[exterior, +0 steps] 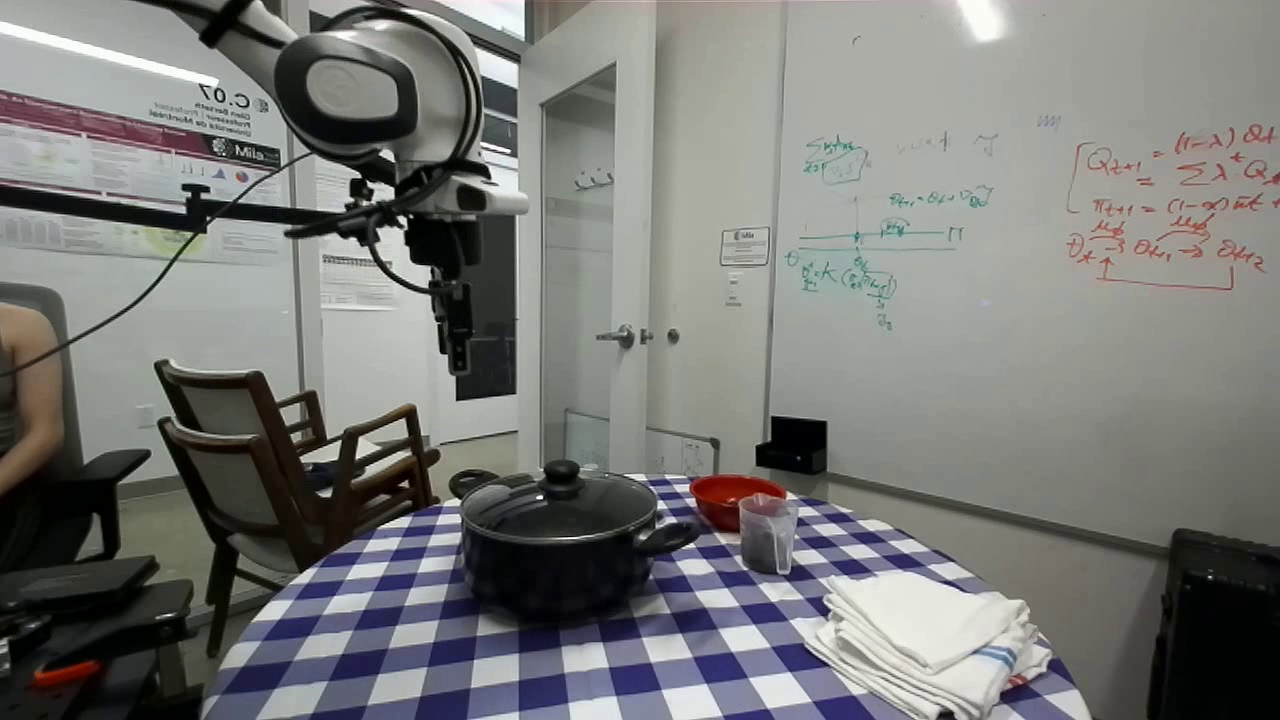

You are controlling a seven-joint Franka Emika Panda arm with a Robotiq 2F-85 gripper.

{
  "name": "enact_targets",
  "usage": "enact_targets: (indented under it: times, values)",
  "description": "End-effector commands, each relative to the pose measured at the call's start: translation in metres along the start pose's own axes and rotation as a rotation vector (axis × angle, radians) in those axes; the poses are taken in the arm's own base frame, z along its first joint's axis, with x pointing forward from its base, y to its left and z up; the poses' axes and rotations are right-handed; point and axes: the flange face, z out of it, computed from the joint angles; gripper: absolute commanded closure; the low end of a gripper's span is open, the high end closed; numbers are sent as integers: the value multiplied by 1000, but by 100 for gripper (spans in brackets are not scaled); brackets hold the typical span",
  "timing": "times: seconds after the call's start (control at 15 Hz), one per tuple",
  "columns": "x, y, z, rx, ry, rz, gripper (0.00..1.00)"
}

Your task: Pick up the lid and put it on the table

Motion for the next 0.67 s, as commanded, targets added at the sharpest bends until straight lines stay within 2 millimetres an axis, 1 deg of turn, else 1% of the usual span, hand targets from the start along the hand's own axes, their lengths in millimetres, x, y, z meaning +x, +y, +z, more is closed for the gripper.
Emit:
enact_targets:
  times: [0.0, 0.13, 0.27, 0.47, 0.6]
  values:
    - [3, -27, 38, -23, 124, -69, 0]
    - [3, -41, 58, -39, 162, -118, 0]
    - [6, -50, 72, -57, 190, -160, 0]
    - [15, -62, 87, -81, 204, -209, 0]
    - [22, -70, 96, -96, 183, -230, 0]
